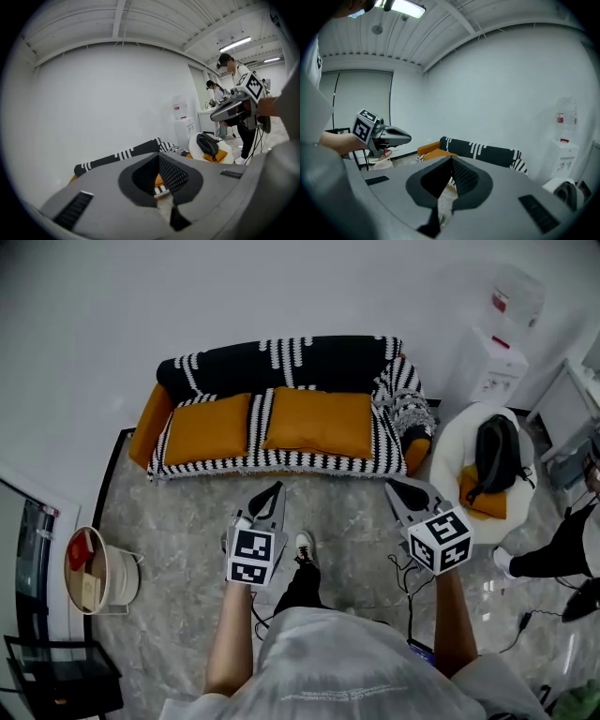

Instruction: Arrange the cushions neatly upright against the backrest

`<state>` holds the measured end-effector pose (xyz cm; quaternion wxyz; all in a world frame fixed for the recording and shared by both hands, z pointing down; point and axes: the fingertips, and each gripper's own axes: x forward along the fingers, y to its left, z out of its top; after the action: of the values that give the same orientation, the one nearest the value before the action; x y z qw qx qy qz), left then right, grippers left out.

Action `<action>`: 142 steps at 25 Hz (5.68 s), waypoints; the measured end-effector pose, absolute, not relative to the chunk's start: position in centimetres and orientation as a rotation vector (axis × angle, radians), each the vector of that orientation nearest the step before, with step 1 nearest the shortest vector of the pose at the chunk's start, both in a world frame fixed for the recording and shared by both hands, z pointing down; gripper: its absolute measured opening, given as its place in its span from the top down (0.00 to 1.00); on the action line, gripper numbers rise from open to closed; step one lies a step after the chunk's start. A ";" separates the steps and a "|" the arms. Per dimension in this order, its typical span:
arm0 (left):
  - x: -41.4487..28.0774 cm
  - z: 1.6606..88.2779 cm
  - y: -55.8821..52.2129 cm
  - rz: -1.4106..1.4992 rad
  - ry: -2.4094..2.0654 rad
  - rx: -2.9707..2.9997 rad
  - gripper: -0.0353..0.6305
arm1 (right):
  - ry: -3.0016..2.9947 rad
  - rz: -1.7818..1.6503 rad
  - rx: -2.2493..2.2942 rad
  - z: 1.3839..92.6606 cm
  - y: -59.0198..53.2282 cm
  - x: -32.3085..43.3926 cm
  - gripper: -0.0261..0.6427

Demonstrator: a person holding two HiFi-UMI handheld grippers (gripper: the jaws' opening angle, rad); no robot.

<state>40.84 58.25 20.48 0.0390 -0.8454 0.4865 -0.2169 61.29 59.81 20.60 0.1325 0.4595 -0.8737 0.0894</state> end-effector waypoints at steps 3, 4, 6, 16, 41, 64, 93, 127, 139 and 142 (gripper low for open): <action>39.7 20.8 54.4 -0.653 1.498 -2.601 0.93 | -2.522 0.253 1.353 20.7 56.2 60.6 0.96; 39.3 21.0 53.0 -0.651 1.500 -2.606 0.93 | -2.515 0.255 1.360 20.8 55.0 60.4 0.96; 38.5 21.1 50.1 -0.650 1.500 -2.614 0.93 | -2.497 0.259 1.376 21.0 52.3 60.0 0.96; 34.5 21.9 37.0 -0.676 1.475 -2.668 0.93 | -2.468 0.312 1.342 21.0 41.0 54.5 0.96; 30.3 34.9 18.2 -0.962 1.370 -2.864 0.93 | -2.129 0.660 1.608 33.6 25.1 57.3 0.96; 24.4 59.1 13.1 -1.284 1.594 -2.844 0.82 | -1.762 0.923 1.569 62.0 23.4 65.6 0.88; 21.7 77.6 12.0 -1.726 1.531 -2.774 0.77 | -1.531 0.949 1.391 82.0 20.9 69.8 0.80; 25.6 61.6 1.0 -1.849 1.935 -2.661 0.84 | -1.668 0.790 1.098 63.9 5.3 73.2 0.94; 25.7 58.9 -5.4 -1.738 2.062 -2.629 0.84 | -1.740 0.692 1.129 59.6 -2.1 73.5 0.94; 25.5 58.6 -7.5 -1.711 2.081 -2.643 0.84 | -1.739 0.676 1.150 58.6 -4.0 73.3 0.94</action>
<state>25.52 -7.50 58.59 -0.3111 -0.6656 0.5241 -0.4309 73.27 -3.99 58.58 0.4573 0.4666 -0.7057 0.2742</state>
